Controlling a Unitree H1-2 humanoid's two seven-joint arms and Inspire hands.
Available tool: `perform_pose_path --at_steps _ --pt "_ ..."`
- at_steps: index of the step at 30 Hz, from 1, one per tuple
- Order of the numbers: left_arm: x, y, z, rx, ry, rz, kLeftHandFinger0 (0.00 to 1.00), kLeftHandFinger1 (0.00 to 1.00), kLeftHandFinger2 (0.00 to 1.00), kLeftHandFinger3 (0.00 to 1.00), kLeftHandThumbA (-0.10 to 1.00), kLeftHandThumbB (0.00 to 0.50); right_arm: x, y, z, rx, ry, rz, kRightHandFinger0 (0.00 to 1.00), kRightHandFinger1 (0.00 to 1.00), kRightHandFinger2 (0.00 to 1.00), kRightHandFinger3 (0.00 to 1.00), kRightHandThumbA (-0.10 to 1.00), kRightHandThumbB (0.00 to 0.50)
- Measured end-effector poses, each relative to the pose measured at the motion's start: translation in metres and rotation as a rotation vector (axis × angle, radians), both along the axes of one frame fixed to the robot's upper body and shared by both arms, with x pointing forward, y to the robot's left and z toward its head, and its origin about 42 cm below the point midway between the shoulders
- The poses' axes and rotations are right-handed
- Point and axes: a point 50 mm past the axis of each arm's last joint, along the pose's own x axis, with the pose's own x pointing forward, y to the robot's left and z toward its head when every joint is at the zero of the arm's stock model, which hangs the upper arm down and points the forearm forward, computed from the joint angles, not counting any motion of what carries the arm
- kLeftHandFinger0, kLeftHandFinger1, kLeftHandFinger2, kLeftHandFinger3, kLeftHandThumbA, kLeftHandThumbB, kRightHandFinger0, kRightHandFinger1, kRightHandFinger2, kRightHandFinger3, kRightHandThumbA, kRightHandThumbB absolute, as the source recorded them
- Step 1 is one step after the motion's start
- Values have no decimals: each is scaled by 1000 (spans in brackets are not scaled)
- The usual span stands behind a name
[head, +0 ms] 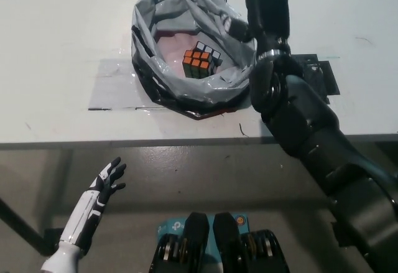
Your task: Use the right hand to pick up a rubix's cube and place it into a plastic bag and lift the bag
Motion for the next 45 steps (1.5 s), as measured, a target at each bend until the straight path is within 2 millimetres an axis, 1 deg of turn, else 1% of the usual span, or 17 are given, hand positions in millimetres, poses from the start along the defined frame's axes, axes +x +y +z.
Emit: perform_pose_path --at_steps 9,20,21,22,23,24,25,26,27,28,29,30,33,35,38,41,45 --pt "0 0 0 3 2 -8 929 1000 1000 1000 1000 206 2 -12 -33 82 227 -16 1000 1000 1000 1000 959 500" --pt "0 0 0 6 4 -17 920 1000 1000 1000 1000 197 2 -15 -53 182 471 30 1000 1000 1000 1000 793 500" --pt "0 0 0 6 4 -17 920 1000 1000 1000 1000 199 2 -15 -53 184 474 31 771 1000 1000 1000 751 500" --pt "0 0 0 6 4 -17 920 1000 1000 1000 1000 199 2 -16 -55 239 515 37 771 1000 1000 1000 751 500" --pt "0 0 0 6 4 -17 920 1000 1000 1000 1000 200 2 -17 -55 254 527 38 657 1000 1000 1000 739 500" --pt "0 0 0 6 4 -17 922 1000 1000 1000 1000 205 3 -17 -56 272 536 37 351 643 1000 1000 630 435" --pt "0 0 0 6 4 -17 921 1000 1000 1000 1000 199 3 -18 -56 287 548 38 378 562 693 933 386 323" --pt "0 0 0 6 4 -17 921 1000 1000 1000 1000 199 3 -19 -57 302 560 35 378 562 693 933 386 323" --pt "0 0 0 6 4 -17 919 1000 1000 1000 1000 199 3 -19 -57 308 567 29 122 246 305 501 207 291" --pt "0 0 0 6 4 -17 919 1000 1000 1000 1000 199 3 -19 -57 310 568 28 24 135 272 441 158 296" --pt "0 0 0 6 4 -17 919 1000 1000 1000 1000 199 3 -19 -56 313 567 23 1 10 170 256 59 261" --pt "0 0 0 6 4 -17 919 1000 1000 1000 1000 199 4 -20 -53 324 558 15 1 10 170 256 59 261" --pt "0 0 0 6 4 -17 902 1000 1000 1000 1000 192 6 -20 -48 359 528 -3 0 138 361 328 69 215" --pt "0 0 0 7 4 -17 901 1000 1000 1000 1000 190 6 -20 -44 380 505 -13 0 147 429 369 -25 199" --pt "0 0 0 7 3 -18 901 1000 1000 1000 1000 188 8 -19 -35 409 461 -10 0 226 549 481 23 191" --pt "2 -1 1 8 -2 -19 911 1000 1000 1000 1000 184 10 -15 -10 458 368 17 0 222 588 586 21 181" --pt "4 -1 3 8 -6 -20 907 1000 1000 1000 1000 181 10 -10 18 497 282 58 0 238 571 561 65 185"
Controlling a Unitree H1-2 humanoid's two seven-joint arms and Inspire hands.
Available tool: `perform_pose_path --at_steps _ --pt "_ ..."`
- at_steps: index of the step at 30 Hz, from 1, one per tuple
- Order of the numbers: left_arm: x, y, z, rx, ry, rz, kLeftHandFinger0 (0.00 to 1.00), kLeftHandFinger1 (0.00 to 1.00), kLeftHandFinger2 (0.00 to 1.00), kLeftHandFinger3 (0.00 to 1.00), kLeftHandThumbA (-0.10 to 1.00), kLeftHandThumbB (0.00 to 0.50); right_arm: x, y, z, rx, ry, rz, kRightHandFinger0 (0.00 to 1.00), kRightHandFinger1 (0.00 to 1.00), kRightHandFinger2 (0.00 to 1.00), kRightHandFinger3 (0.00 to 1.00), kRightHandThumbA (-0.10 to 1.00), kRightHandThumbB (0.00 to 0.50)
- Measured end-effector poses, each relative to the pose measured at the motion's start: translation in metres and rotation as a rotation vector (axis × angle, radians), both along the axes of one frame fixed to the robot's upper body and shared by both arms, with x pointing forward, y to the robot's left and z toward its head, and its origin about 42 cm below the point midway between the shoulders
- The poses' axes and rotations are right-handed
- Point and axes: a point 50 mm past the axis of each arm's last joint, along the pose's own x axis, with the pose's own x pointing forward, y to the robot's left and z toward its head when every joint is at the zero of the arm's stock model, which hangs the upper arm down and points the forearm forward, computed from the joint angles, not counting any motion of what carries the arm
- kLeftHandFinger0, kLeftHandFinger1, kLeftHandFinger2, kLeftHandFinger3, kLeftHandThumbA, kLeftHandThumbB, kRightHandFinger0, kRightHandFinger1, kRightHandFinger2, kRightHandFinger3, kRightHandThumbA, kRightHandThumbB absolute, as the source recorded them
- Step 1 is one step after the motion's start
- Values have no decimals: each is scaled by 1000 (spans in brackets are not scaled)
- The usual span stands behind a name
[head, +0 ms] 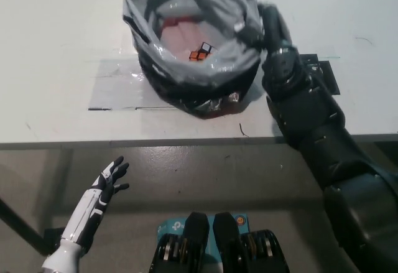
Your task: Use the right hand to pick up a rubix's cube and place it into a plastic bag and lift the bag
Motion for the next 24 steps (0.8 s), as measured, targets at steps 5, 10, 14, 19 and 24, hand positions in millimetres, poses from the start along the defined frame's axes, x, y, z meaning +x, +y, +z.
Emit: perform_pose_path --at_steps 5,10,14,19,24 --pt "1 0 1 0 -3 -1 899 1000 1000 1000 1000 193 -7 5 35 38 -112 18 0 298 618 470 49 172" --pt "2 -1 1 0 -3 -1 902 1000 1000 1000 986 190 -20 8 67 87 -190 47 0 213 550 414 64 122" --pt "3 -1 2 -1 -6 -2 901 1000 1000 1000 985 191 -25 6 99 255 -197 76 0 181 546 434 88 153" --pt "4 -1 2 -1 -7 -2 888 1000 1000 1000 1000 189 -21 4 131 432 -173 99 0 234 641 457 66 159" --pt "4 -1 2 -1 -5 -2 883 1000 1000 1000 999 170 -20 1 170 554 -188 123 0 290 738 681 10 171"
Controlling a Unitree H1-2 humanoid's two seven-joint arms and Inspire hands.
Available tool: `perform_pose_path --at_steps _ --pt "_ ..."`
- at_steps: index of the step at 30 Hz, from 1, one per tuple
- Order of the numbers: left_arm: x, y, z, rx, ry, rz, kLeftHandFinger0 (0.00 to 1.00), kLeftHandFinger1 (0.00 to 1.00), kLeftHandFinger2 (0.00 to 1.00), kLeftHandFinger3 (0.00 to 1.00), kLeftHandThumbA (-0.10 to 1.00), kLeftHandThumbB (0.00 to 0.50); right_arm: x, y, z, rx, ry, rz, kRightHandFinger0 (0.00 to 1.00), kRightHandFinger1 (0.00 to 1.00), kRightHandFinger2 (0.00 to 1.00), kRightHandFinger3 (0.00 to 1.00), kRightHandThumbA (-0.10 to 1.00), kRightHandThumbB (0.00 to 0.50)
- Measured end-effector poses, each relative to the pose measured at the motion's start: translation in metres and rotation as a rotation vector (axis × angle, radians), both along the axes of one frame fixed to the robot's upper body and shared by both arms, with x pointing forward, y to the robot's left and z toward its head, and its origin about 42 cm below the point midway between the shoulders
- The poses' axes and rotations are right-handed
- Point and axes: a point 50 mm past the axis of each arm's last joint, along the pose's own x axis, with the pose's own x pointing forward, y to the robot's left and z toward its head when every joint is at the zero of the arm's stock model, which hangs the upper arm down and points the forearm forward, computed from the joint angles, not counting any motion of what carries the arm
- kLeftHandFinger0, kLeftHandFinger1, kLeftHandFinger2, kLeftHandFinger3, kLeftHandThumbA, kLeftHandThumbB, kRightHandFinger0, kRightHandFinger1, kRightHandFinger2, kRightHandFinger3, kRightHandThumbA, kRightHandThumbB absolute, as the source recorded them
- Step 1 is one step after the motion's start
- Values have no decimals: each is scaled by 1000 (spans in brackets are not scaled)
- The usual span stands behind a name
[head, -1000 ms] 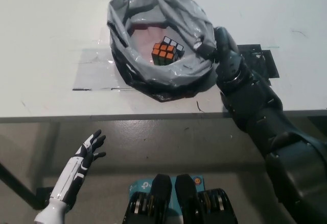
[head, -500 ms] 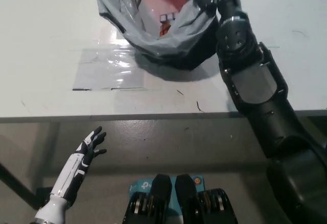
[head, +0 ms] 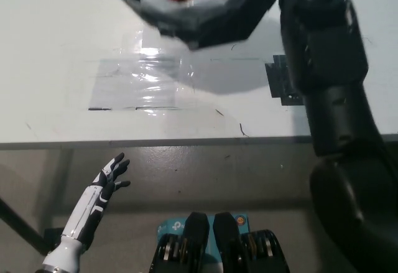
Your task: Use the right hand to pick up a rubix's cube and place it into a plastic bag and lift the bag
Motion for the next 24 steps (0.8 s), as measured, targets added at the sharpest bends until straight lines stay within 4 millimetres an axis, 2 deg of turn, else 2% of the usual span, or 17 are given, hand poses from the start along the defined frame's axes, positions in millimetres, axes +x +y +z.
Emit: perform_pose_path --at_steps 7,9,11,12,14,16,18,19,20,22,23,24 --pt "2 0 1 0 0 0 904 1000 1000 1000 980 180 -3 -1 49 119 -37 42 0 308 740 778 -50 158" --pt "3 -1 2 0 -3 -1 907 1000 1000 1000 975 171 -5 0 62 148 -51 59 0 328 740 740 -46 150" --pt "4 -1 4 0 -6 -2 909 1000 1000 1000 971 177 -8 2 78 177 -72 80 0 346 775 819 -63 128" --pt "5 -1 4 0 -8 -2 910 1000 1000 1000 969 179 -9 2 81 182 -77 84 0 376 840 853 -86 124" --pt "7 -1 6 0 -13 -4 910 1000 1000 1000 970 179 -12 6 92 193 -94 104 0 340 774 718 -99 137" --pt "8 -1 7 0 -16 -5 909 1000 1000 1000 971 179 -10 7 88 196 -82 112 0 265 688 601 -98 156" --pt "8 -1 7 1 -18 -6 904 1000 1000 1000 970 172 -2 9 71 201 -25 119 0 220 654 543 -100 143" --pt "9 -1 8 1 -19 -6 904 1000 1000 1000 970 171 3 10 57 202 11 121 0 188 610 491 -99 129" --pt "9 -1 8 1 -20 -6 900 1000 1000 1000 973 162 5 10 52 202 25 121 0 152 544 446 -95 138" --pt "9 -1 8 1 -20 -6 899 1000 1000 1000 975 160 13 11 23 195 93 119 0 141 530 437 -98 143" --pt "9 -1 8 1 -20 -6 891 1000 1000 1000 985 168 16 11 11 189 119 117 0 148 540 517 -100 149" --pt "9 -1 8 1 -20 -6 885 1000 1000 1000 1000 167 21 11 -19 175 186 111 0 142 531 455 -100 141"
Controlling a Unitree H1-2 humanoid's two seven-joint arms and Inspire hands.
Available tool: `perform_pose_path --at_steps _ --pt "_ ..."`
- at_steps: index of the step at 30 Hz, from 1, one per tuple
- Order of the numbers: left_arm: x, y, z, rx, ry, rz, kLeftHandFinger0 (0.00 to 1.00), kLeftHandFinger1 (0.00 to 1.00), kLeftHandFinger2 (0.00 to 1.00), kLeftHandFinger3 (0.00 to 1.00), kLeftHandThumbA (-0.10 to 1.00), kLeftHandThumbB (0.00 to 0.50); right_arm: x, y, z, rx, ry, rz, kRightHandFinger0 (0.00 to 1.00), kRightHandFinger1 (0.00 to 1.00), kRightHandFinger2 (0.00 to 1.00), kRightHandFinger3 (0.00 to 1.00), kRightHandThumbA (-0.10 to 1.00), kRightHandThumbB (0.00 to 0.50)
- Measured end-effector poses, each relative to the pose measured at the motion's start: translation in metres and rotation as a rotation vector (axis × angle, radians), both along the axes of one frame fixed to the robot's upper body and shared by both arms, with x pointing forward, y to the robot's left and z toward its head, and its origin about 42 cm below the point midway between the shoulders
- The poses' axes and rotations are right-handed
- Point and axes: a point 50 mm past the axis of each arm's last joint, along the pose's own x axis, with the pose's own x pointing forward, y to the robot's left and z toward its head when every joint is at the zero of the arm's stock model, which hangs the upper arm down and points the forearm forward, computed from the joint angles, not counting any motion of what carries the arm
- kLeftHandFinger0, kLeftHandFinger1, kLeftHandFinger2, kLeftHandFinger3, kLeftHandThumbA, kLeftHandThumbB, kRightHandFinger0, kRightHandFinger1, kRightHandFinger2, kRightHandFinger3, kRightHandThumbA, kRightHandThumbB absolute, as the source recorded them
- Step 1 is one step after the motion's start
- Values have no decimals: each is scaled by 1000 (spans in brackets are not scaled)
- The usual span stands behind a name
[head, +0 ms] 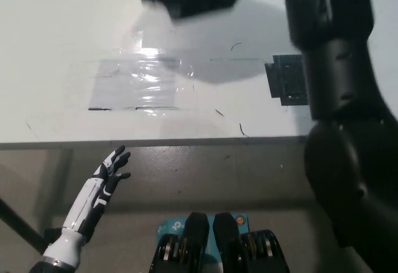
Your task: Use the right hand to pick up a rubix's cube and place it into a plastic bag and lift the bag
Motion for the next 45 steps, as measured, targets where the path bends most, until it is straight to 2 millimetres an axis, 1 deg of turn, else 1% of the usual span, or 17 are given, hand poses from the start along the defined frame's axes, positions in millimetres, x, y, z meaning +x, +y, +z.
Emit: perform_pose_path --at_steps 1,3,5,7,8,11,14,15,16,17,20,26,27,28,29,30,45 --pt "0 0 0 0 0 0 886 1000 1000 1000 1000 176 1 0 -5 -3 12 0 0 130 518 396 -100 139" --pt "0 0 0 2 0 0 893 1000 1000 1000 1000 173 4 1 -43 -16 86 0 0 141 520 297 -96 141" --pt "0 0 0 3 0 0 896 1000 1000 1000 995 164 5 2 -66 -19 132 0 0 129 509 315 -75 132" --pt "0 0 0 3 0 0 897 1000 1000 1000 991 155 5 2 -92 -22 181 -2 0 124 499 139 -38 140" --pt "0 0 0 3 0 0 898 1000 1000 1000 991 155 5 3 -106 -24 204 -5 0 127 500 121 -33 142" --pt "0 0 1 3 -1 0 902 1000 1000 1000 979 155 4 2 -126 -28 234 -13 0 133 517 50 -67 197" --pt "0 0 1 3 0 0 905 1000 1000 1000 976 164 3 0 -146 -30 265 -22 0 132 547 157 -64 191" --pt "0 0 1 3 0 0 905 1000 1000 1000 975 165 2 0 -157 -32 280 -26 0 147 574 250 -31 182" --pt "0 0 1 3 0 0 905 1000 1000 1000 969 158 2 0 -160 -34 286 -27 84 311 825 520 123 216" --pt "0 0 1 3 0 0 905 1000 1000 1000 967 157 2 0 -164 -38 296 -28 36 292 808 588 215 227" --pt "1 0 1 3 0 0 905 1000 1000 1000 967 157 2 -2 -173 -68 320 -36 36 292 808 588 215 227" --pt "1 0 1 3 -1 0 905 1000 1000 1000 967 157 2 -7 -177 -92 333 -54 36 292 808 588 215 227" --pt "1 0 1 3 -1 0 912 1000 1000 1000 954 158 2 -7 -177 -92 333 -54 562 877 1000 1000 488 309" --pt "1 0 1 3 -1 0 912 1000 1000 1000 954 158 3 -8 -177 -98 332 -59 562 877 1000 1000 488 309" --pt "1 0 1 3 -1 0 913 1000 1000 1000 953 145 3 -8 -177 -98 331 -60 1000 1000 1000 1000 744 446" --pt "1 0 1 2 -1 0 915 1000 1000 1000 954 151 3 -8 -176 -113 325 -59 1000 1000 1000 1000 838 498" --pt "0 -1 -1 1 7 -1 903 1000 1000 1000 936 144 -9 -25 -66 -458 -90 -126 1000 1000 1000 1000 856 500"
